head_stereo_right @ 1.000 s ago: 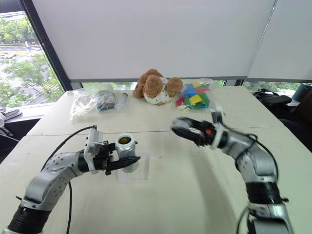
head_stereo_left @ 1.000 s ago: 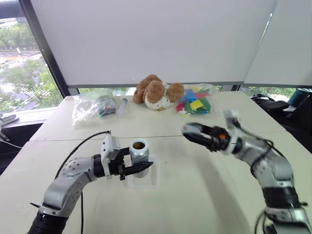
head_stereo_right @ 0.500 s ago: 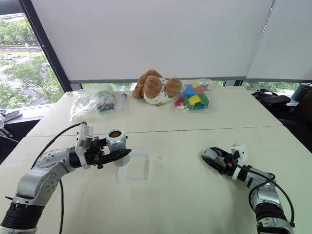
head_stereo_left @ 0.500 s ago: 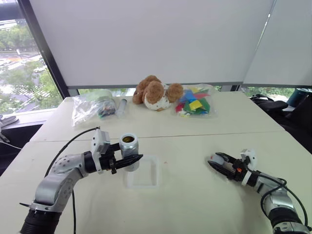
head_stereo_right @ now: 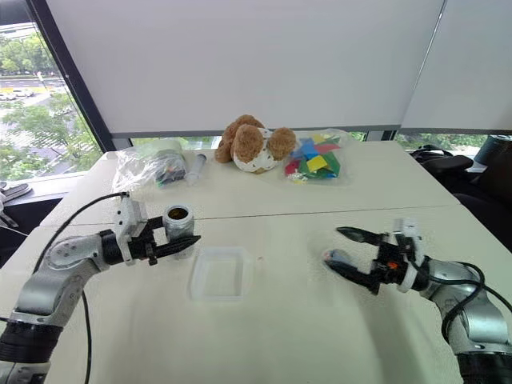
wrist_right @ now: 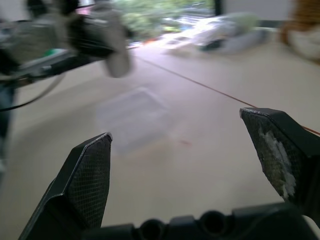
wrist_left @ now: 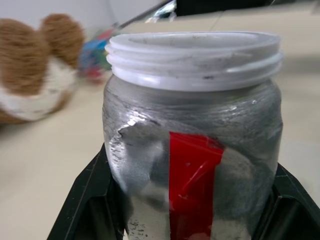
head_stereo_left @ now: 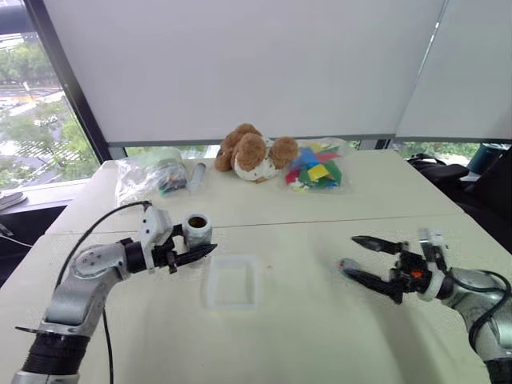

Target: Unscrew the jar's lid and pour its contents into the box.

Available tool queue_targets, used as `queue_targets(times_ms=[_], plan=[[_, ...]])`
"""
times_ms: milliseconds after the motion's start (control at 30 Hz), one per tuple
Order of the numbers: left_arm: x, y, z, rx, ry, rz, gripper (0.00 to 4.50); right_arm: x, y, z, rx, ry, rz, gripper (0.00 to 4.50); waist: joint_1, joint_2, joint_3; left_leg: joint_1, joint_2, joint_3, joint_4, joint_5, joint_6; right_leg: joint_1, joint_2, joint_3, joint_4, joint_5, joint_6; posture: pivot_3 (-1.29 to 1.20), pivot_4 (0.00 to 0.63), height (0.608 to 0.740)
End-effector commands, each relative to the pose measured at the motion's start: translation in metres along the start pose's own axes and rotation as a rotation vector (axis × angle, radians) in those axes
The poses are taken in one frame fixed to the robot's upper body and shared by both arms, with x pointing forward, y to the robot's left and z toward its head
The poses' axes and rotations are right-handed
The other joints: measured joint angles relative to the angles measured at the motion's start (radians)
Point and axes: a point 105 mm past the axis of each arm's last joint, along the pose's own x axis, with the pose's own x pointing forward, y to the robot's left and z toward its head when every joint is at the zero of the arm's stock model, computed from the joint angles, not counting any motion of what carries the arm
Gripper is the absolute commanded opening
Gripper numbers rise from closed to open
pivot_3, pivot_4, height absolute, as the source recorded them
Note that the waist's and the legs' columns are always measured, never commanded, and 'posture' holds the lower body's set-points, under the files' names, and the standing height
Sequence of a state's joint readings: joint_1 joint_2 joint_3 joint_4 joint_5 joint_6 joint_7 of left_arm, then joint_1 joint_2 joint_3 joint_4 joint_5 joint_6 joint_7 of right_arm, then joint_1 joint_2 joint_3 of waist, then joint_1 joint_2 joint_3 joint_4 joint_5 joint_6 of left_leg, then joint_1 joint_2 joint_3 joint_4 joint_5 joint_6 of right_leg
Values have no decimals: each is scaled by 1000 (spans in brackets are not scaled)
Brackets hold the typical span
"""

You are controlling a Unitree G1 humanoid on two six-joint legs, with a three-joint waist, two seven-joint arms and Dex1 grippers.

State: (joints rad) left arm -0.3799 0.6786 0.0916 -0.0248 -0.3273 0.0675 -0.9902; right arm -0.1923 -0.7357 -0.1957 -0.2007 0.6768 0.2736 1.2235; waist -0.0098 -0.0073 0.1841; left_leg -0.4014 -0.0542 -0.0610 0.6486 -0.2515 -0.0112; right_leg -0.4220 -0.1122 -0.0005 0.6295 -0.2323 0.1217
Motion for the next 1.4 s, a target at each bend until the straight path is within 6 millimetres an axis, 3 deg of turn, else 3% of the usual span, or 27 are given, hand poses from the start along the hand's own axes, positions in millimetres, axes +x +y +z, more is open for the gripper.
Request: queue_targets(times_ms=[33, 300, 400, 567, 833, 967, 1167, 1400], plan=[[1, 3, 1, 220, 35, 37, 2215, 21, 20, 8, 7, -9, 84, 4475, 7, -1, 0, 0, 0, 0, 0, 0, 0, 0, 0, 0, -1, 0, 0, 0, 150, 740], [16, 3, 6, 491, 19, 106, 2215, 28, 19, -1, 6, 2, 63, 4475, 25, -1, 0, -4, -2, 0, 2, 0, 0, 0, -1, -1, -3, 0, 0, 0, 150, 740], [22, 6, 2, 715, 78, 141, 2215, 26, 17, -4, 11, 9, 53, 4475, 22, -1, 0, -4, -2, 0, 2, 0, 0, -1, -1, -1, -3, 0, 0, 0, 150, 740], [39, 4, 5, 1284, 75, 231, 2215, 27, 16, -6, 23, 8, 43, 4475, 24, -1, 0, -3, -2, 1, 1, 0, 0, -2, -1, -1, -2, 0, 1, 0, 150, 740], [52, -17, 11, 1863, -156, 321, 2215, 32, 18, -6, 38, -4, 37, 4475, 23, -2, 0, -4, -3, 1, 2, 0, 0, -1, -1, -1, -1, 2, 4, 0, 150, 740], [49, -12, 8, 1986, -175, 444, 2215, 35, 18, -5, 41, -12, 32, 4475, 20, -2, 0, -3, -3, 1, 2, 0, 0, -2, 0, -1, 1, 2, 4, 0, 150, 740], [53, -31, 12, 2107, -316, 559, 2215, 41, 18, -3, 46, -32, 17, 4475, 23, -2, 0, -3, -3, 1, 2, 0, 0, -2, 0, -1, 1, 2, 4, 0, 150, 740], [61, -22, 10, 2109, -286, 525, 2215, 42, 21, -5, 59, -33, 12, 4475, 22, -2, 0, -4, -4, 1, 3, 0, 0, -2, 0, -2, 2, 2, 4, 0, 150, 740]])
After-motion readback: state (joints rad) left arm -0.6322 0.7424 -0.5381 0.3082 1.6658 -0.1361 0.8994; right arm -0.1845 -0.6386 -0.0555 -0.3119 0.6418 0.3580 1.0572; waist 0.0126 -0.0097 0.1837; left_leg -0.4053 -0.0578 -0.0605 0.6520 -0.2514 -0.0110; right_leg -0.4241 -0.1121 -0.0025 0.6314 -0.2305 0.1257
